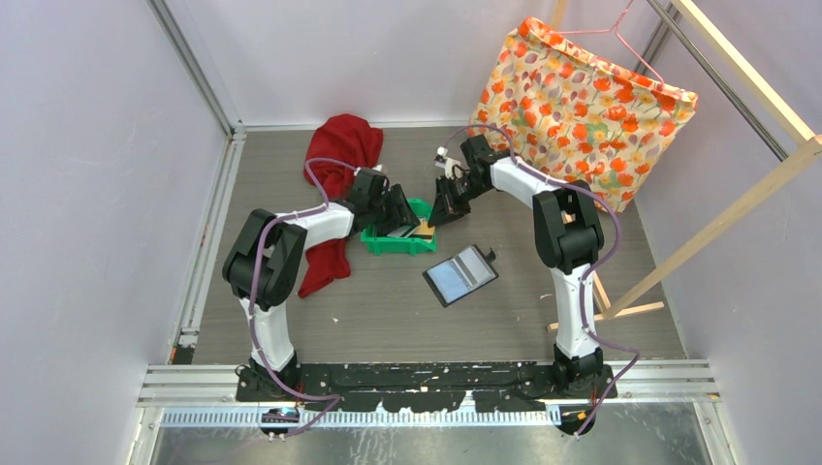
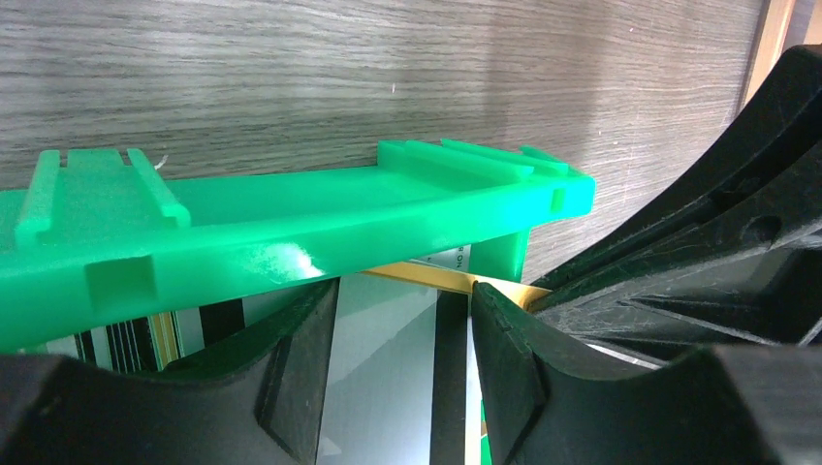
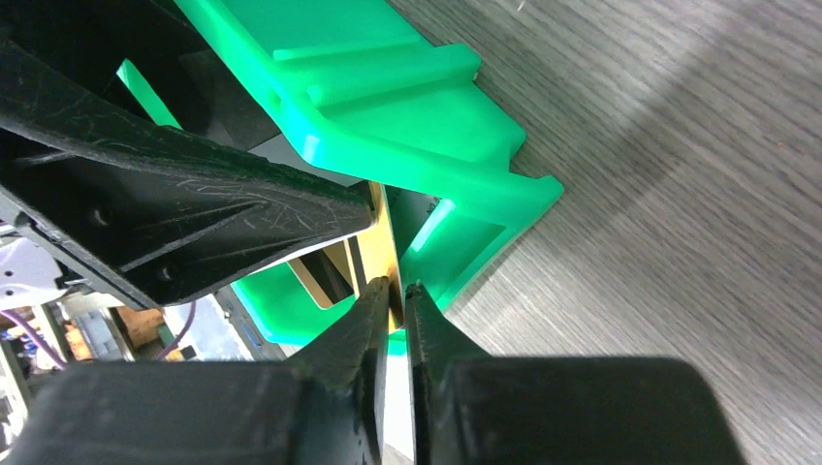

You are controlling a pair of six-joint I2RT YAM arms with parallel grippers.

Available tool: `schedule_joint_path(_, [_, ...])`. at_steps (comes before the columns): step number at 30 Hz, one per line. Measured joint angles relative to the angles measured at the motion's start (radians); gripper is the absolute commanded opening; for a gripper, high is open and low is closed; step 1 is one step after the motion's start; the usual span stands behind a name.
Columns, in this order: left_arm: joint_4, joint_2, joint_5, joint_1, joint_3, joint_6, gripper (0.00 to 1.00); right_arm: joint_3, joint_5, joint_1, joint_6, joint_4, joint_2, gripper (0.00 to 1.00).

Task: Put the credit cards into the card holder
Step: Pick up the credit card from the storage box.

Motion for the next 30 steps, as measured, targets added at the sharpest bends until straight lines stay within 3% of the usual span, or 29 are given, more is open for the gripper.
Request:
schedule_joint_path(3, [0.0,0.0,0.003,0.0,0.0,0.0,0.55,0.0,-0.015,-0.002,0.011,0.0,0.0,0.01])
schedule_joint_path(14, [-0.016,-0.028,0.01,0.022,-0.01,-0.008,0.62,0.0,-0.076,-0.011,0.085,0.029,0.0,0.01])
schedule_joint_path(30, [-0.068,-0.198,0.031,0.09,-0.061,0.058,0.63,0.001,-0.174,-0.039,0.116,0.082,0.0,0.01])
